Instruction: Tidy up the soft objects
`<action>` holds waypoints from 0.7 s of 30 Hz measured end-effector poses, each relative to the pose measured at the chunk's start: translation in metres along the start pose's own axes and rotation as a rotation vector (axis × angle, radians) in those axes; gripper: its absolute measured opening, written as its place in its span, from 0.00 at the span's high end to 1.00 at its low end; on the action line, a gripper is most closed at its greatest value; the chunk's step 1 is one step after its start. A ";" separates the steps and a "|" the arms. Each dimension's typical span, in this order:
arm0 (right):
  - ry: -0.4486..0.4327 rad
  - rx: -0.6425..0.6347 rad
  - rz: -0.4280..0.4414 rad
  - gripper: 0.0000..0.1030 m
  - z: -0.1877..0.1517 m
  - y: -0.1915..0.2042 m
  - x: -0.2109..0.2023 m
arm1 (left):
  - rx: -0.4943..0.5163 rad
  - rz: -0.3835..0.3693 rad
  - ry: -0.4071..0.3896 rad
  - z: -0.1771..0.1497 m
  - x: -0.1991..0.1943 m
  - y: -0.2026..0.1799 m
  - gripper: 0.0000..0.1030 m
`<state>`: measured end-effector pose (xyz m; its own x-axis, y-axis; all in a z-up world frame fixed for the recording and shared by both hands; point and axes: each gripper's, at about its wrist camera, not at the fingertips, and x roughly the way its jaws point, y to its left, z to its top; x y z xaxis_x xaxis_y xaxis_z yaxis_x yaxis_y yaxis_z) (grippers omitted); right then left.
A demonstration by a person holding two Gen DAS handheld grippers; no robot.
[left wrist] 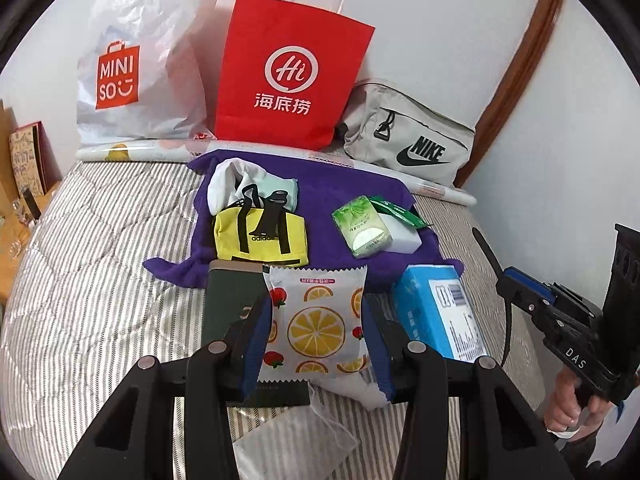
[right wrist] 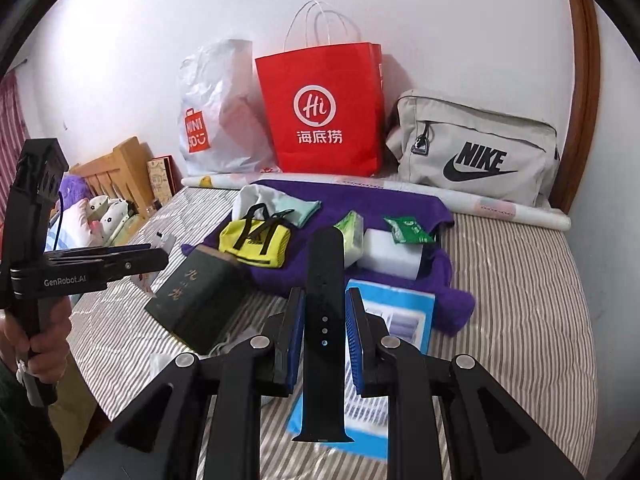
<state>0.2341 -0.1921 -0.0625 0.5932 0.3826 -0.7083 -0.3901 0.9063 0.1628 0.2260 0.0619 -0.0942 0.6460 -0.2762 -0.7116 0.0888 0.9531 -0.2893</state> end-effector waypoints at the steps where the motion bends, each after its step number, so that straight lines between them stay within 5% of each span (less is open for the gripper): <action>1: -0.001 -0.006 -0.002 0.80 0.003 -0.002 0.002 | -0.003 0.002 0.000 0.002 0.002 0.000 0.58; 21: 0.018 0.016 0.041 0.80 0.055 -0.052 0.056 | -0.039 0.043 0.013 0.036 0.048 -0.009 0.58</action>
<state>0.3264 -0.2078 -0.0726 0.5640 0.4164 -0.7131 -0.4028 0.8926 0.2026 0.2829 0.0443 -0.1027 0.6386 -0.2367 -0.7323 0.0315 0.9588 -0.2825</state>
